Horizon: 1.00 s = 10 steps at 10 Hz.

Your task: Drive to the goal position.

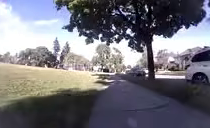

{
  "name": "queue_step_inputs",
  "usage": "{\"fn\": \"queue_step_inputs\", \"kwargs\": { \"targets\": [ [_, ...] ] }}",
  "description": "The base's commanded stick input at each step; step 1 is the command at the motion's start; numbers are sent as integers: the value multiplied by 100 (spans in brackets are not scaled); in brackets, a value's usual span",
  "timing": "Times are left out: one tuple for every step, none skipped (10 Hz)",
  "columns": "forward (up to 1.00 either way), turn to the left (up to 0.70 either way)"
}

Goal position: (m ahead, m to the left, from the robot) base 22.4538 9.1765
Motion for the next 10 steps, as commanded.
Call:
{"fn": "queue_step_inputs", "kwargs": {
  "targets": [
    [100,-1],
    [100,-1],
    [100,-1],
    [100,-1],
    [100,-1],
    [100,-1],
    [100,-1],
    [100,-1],
    [100,-1],
    [100,-1]
  ]
}}
